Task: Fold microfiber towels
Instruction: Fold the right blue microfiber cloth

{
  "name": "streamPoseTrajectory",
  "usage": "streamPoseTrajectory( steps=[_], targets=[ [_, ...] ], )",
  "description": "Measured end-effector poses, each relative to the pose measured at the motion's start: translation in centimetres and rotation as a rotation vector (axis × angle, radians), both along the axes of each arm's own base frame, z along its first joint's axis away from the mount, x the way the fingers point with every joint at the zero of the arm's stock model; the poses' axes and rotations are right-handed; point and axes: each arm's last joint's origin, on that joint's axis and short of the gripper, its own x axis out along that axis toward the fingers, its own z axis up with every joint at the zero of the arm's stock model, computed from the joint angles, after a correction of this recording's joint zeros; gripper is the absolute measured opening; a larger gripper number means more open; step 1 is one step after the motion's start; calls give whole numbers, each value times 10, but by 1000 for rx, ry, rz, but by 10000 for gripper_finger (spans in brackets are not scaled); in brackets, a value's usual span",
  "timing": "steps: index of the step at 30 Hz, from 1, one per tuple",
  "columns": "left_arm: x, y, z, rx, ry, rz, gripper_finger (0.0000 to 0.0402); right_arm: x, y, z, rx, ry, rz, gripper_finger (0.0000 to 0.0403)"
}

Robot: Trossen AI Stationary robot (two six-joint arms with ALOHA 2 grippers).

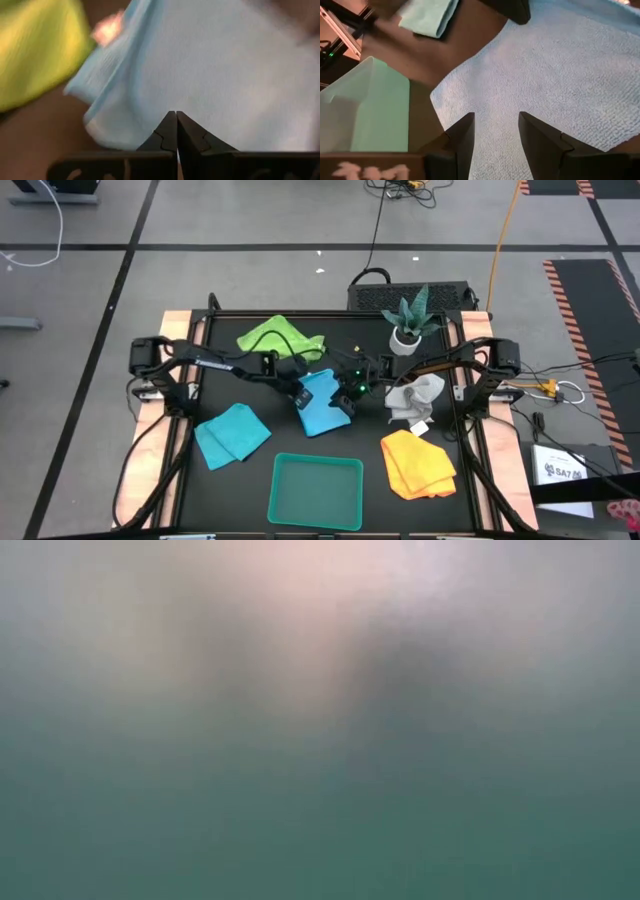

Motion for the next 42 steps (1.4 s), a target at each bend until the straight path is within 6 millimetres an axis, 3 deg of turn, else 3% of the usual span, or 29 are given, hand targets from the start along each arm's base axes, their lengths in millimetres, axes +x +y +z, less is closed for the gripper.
streamPoseTrajectory(
  steps=[5, 12, 29, 38, 42],
  targets=[
    [1, 4, -11, 20, 44, 4, 0, 0, 6, 0, 13, 3, 41, 144],
    [2, 9, -13, 22, 35, 18, 0, -4, 14, -5, 28, 56, 100, 142],
    [-2, 10, -15, 26, 79, 22, 0, -6, 17, -37, 66, 186, 190, 80],
    [-10, 12, -17, 38, 161, 23, 0, -11, 17, -40, 48, 231, 216, 56],
    [-8, 12, -14, 44, 126, 16, 0, -10, 17, -30, 55, 192, 203, 57]
  ],
)
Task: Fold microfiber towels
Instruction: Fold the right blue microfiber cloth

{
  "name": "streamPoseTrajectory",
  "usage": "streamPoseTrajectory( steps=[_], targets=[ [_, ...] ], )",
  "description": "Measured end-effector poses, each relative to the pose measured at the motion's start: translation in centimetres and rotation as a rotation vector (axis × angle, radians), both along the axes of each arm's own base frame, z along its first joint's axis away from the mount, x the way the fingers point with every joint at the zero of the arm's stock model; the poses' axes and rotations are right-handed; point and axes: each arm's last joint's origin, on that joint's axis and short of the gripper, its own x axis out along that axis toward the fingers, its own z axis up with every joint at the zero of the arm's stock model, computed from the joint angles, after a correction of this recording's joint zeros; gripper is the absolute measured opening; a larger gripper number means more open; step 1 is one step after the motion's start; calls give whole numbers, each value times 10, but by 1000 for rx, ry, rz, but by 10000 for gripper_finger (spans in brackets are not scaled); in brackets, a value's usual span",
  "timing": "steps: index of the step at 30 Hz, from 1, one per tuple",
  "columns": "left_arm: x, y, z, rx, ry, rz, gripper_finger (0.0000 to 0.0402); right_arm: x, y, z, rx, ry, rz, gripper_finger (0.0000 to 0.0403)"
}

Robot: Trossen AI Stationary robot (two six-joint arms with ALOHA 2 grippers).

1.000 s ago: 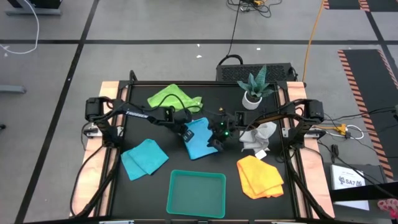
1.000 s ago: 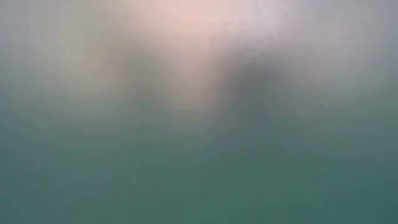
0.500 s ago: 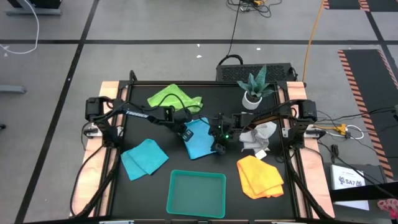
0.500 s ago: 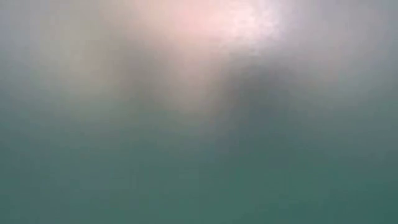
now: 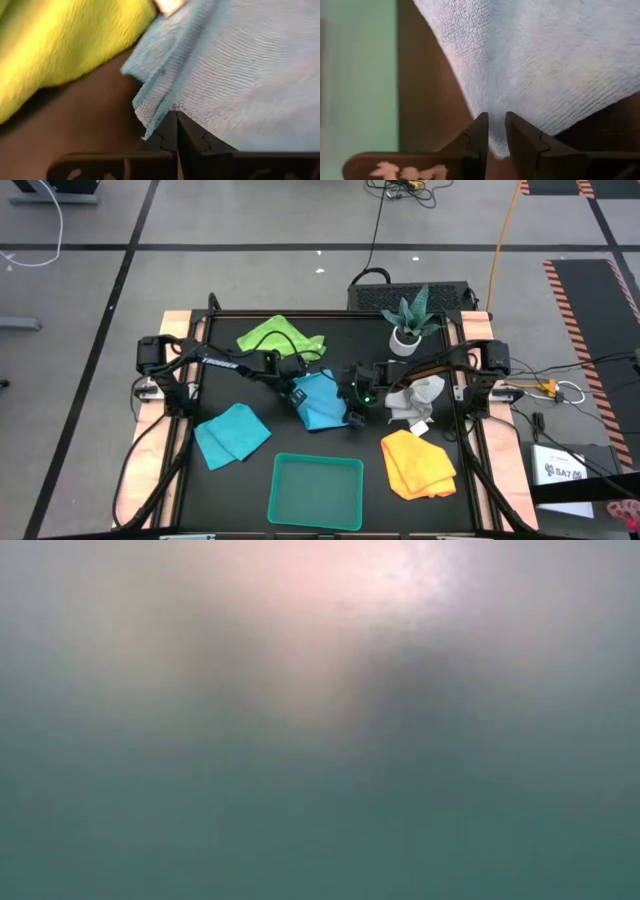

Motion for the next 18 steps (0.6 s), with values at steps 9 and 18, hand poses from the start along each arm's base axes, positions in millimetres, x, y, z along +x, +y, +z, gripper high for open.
streamPoseTrajectory(
  steps=[9, 18],
  targets=[
    [19, 3, 38, 53, -234, -40, 0, -1, -7, 23, -8, -94, -28, 57],
    [31, 11, 48, 89, -351, -182, 0, 0, -7, 19, -25, -95, -2, 58]
  ],
)
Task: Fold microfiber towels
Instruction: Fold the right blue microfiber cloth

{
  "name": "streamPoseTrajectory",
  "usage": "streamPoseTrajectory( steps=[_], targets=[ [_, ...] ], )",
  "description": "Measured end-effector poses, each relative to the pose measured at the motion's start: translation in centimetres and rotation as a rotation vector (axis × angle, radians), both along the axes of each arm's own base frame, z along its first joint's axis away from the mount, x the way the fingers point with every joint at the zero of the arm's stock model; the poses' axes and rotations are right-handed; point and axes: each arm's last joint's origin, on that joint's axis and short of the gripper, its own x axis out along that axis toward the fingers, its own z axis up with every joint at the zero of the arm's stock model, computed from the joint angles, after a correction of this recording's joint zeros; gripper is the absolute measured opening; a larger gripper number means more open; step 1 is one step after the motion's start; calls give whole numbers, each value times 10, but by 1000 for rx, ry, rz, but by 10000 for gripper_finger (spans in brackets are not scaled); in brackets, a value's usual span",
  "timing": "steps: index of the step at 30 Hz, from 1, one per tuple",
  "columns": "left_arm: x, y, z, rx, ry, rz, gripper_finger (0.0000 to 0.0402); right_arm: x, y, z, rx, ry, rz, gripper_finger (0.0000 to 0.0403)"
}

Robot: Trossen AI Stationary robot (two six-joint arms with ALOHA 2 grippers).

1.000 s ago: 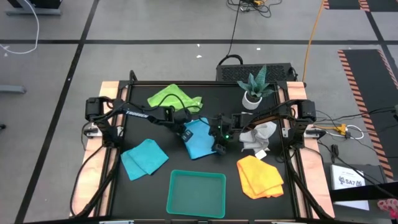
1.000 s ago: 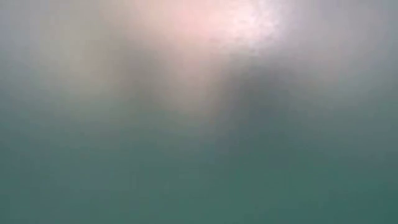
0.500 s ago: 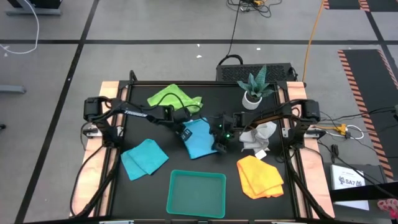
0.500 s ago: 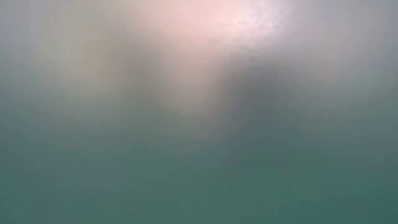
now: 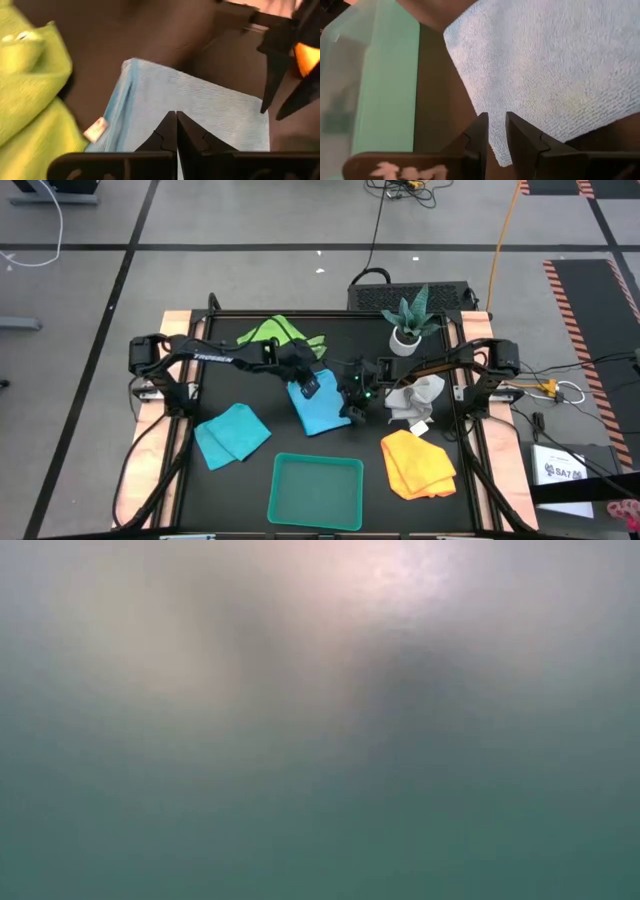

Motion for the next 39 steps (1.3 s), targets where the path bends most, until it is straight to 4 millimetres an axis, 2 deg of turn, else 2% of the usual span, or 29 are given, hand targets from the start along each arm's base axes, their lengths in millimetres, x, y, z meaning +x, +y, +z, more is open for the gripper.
streamPoseTrajectory(
  steps=[6, 11, 21, 28, 39],
  targets=[
    [3, -1, -12, 70, 38, -146, 0, 0, 1, 0, -21, -7, 27, 54],
    [5, 2, -25, 79, 80, -161, 0, 0, 1, -9, -16, 27, 27, 42],
    [6, 3, -27, 91, 83, -170, 0, 0, 0, -17, -3, 66, 17, 34],
    [6, 3, -27, 86, 83, -163, 0, 4, 3, 8, 56, -59, 16, 34],
    [5, 3, -27, 81, 96, -142, 0, 0, 7, -11, 22, 26, 82, 34]
  ],
)
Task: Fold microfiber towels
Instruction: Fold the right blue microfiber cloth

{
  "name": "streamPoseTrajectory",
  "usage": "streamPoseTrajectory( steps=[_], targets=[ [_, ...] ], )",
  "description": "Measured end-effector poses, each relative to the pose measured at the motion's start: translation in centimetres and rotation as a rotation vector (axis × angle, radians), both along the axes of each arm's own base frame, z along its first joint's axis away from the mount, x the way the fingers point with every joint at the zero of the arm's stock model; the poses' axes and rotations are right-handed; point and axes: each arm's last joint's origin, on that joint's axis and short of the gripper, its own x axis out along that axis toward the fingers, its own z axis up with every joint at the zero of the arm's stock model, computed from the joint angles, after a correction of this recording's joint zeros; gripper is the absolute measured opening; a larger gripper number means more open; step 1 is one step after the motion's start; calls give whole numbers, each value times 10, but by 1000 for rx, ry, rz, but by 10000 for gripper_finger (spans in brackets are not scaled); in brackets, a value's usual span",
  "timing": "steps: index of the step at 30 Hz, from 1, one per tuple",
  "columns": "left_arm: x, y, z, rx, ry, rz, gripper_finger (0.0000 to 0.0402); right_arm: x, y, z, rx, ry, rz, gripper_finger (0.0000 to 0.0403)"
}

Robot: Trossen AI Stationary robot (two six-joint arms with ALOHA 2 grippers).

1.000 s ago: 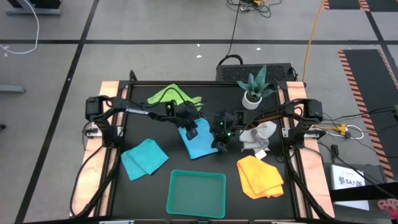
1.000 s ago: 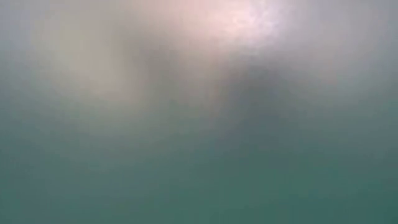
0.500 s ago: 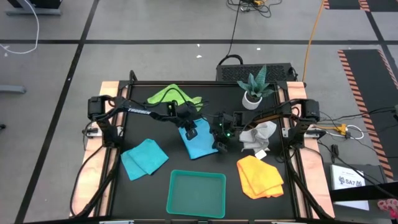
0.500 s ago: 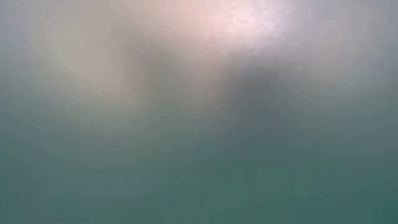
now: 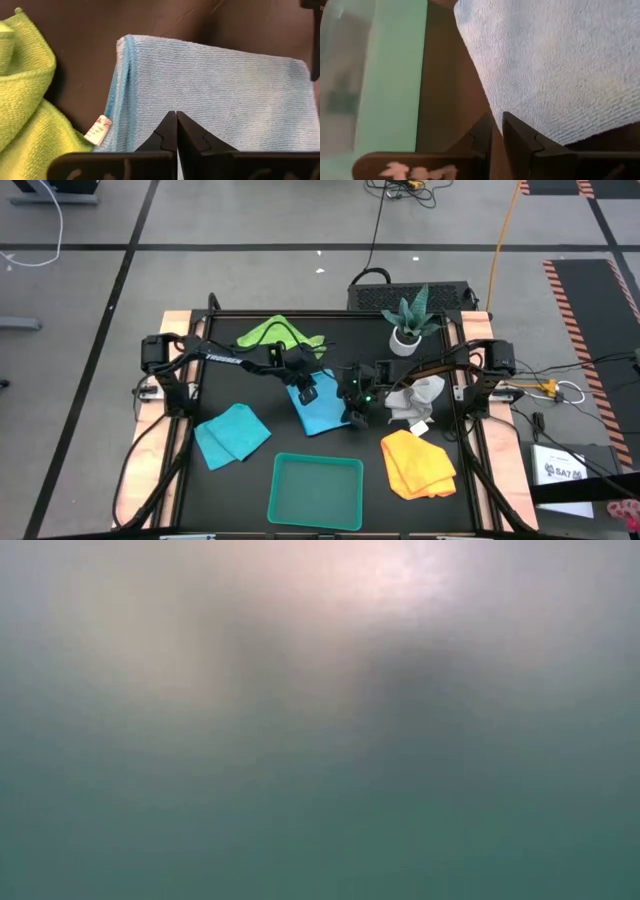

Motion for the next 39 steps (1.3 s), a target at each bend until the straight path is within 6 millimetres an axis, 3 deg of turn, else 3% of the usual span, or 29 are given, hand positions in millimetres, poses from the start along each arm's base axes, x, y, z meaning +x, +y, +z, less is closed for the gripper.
streamPoseTrajectory(
  steps=[12, 28, 34, 39],
  targets=[
    [-1, -1, -1, -19, 14, 45, 0, -6, -5, -6, -184, 61, -19, 34],
    [3, -20, -1, -58, 12, 47, 0, -16, -55, -7, -374, 45, -50, 34],
    [3, -24, -1, -56, 18, 30, 0, -21, -67, 10, -286, -15, -108, 34],
    [2, -19, -1, -32, 21, 41, 0, -17, -46, 21, -128, -78, -17, 30]
  ],
)
